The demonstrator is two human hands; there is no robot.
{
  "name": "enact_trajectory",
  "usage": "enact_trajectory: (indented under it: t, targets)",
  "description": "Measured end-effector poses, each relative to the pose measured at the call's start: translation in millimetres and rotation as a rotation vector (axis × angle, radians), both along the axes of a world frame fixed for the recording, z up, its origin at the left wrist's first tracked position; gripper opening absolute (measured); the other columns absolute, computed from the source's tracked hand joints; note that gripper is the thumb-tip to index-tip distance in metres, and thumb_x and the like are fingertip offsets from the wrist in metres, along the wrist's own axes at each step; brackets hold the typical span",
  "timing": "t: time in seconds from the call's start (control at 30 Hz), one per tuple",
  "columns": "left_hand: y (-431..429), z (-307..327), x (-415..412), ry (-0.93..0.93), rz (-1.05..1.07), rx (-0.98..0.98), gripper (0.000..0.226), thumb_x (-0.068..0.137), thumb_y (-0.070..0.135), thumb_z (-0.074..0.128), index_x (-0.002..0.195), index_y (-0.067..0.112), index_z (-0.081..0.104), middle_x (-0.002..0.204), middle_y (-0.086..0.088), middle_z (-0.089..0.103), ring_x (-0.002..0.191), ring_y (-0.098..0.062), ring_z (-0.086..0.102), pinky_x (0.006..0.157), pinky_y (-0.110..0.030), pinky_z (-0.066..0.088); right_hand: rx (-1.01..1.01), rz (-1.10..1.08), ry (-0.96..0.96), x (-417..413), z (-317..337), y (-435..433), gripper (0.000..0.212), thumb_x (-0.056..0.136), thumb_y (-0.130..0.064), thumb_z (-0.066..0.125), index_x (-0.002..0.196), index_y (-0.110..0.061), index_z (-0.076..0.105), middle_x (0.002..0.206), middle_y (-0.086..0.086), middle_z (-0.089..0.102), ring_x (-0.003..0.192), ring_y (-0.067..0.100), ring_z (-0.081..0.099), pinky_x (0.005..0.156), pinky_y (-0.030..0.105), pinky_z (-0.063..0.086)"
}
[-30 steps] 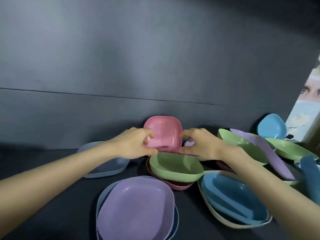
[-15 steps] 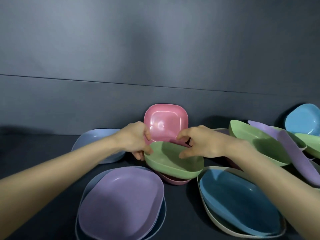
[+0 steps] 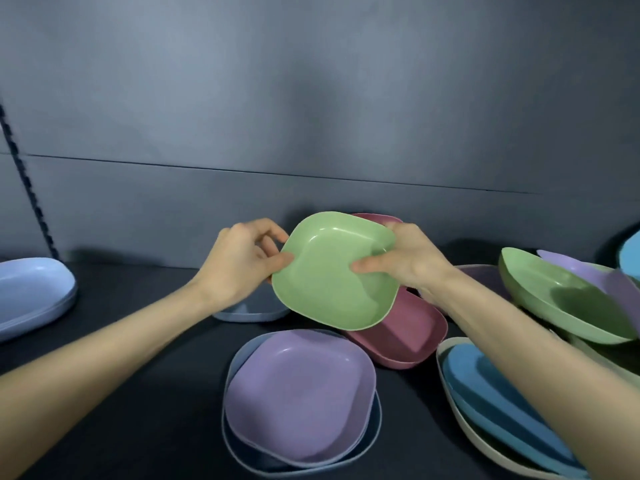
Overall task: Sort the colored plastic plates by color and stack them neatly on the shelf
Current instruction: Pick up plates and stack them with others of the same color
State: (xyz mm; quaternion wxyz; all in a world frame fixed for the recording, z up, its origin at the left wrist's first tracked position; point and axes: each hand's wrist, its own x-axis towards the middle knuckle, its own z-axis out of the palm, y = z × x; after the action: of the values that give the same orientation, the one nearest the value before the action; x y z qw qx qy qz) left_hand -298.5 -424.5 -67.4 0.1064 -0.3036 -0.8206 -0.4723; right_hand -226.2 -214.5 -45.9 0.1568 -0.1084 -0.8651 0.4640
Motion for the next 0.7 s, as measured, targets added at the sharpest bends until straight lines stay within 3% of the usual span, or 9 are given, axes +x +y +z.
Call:
enact_trajectory:
  t: [0.1, 0.2, 0.27, 0.43, 0.6, 0.7]
  targets:
    - [-19.2, -7.0, -10.9, -0.027, 0.007, -0.018, 0.010, 0.082, 0.022, 0.071, 0.083, 0.014, 0.064, 0.068, -0.003, 0.067, 0.058, -0.022, 0.063, 0.065, -0.024, 0.054, 0.024, -0.011, 0.000, -13.1, -6.9, -14.0, 0.043, 0.063, -0.005, 0.083, 0.102, -0.009, 0.065, 0.097, 0.008, 0.070, 0.094, 0.025, 0.066, 0.083, 0.039, 0.054]
    - [-41.9, -16.5, -28.6, -0.049, 0.081, -0.150, 0.021, 0.086, 0.036, 0.063, 0.081, 0.016, 0.066, 0.076, -0.002, 0.069, 0.071, -0.018, 0.063, 0.061, -0.008, 0.043, 0.255, -0.104, 0.044, -23.5, -8.2, -24.0, 0.046, 0.066, -0.012, 0.081, 0.108, -0.011, 0.063, 0.097, 0.005, 0.068, 0.094, 0.025, 0.062, 0.080, 0.036, 0.052]
    - [-55.8, -23.8, -40.3, -0.084, 0.144, -0.230, 0.025, 0.085, 0.040, 0.063, 0.086, 0.015, 0.065, 0.081, 0.001, 0.068, 0.079, -0.016, 0.063, 0.061, -0.007, 0.041, 0.339, -0.118, 0.085, -26.7, -7.4, -29.4, 0.047, 0.067, -0.014, 0.079, 0.111, -0.014, 0.062, 0.094, 0.001, 0.066, 0.094, 0.025, 0.061, 0.079, 0.035, 0.051]
    - [-69.3, -45.7, -67.8, -0.188, 0.254, -0.409, 0.058, 0.073, 0.050, 0.072, 0.112, 0.012, 0.053, 0.109, -0.004, 0.059, 0.100, -0.021, 0.056, 0.086, -0.031, 0.046, 0.401, -0.148, 0.103, -29.0, -5.3, -37.9, 0.038, 0.072, -0.014, 0.075, 0.104, -0.009, 0.057, 0.085, 0.001, 0.060, 0.087, 0.026, 0.058, 0.074, 0.036, 0.050]
    - [-57.3, -52.7, -72.5, -0.388, 0.256, -0.427, 0.075, 0.063, 0.041, 0.083, 0.115, 0.007, 0.041, 0.108, -0.005, 0.057, 0.100, -0.025, 0.057, 0.085, -0.037, 0.049, 0.412, -0.159, 0.107, -30.5, -6.8, -41.5, 0.044, 0.072, -0.014, 0.075, 0.112, -0.010, 0.058, 0.093, 0.002, 0.063, 0.089, 0.023, 0.055, 0.077, 0.035, 0.048]
    - [-56.9, -53.8, -76.9, -0.456, 0.270, -0.395, 0.066, 0.057, 0.036, 0.086, 0.104, 0.003, 0.053, 0.100, -0.008, 0.063, 0.085, -0.025, 0.060, 0.072, -0.034, 0.052, 0.411, -0.164, 0.109, -28.1, -6.3, -44.7, 0.046, 0.073, -0.014, 0.075, 0.115, -0.011, 0.057, 0.098, 0.004, 0.064, 0.093, 0.025, 0.056, 0.078, 0.034, 0.048]
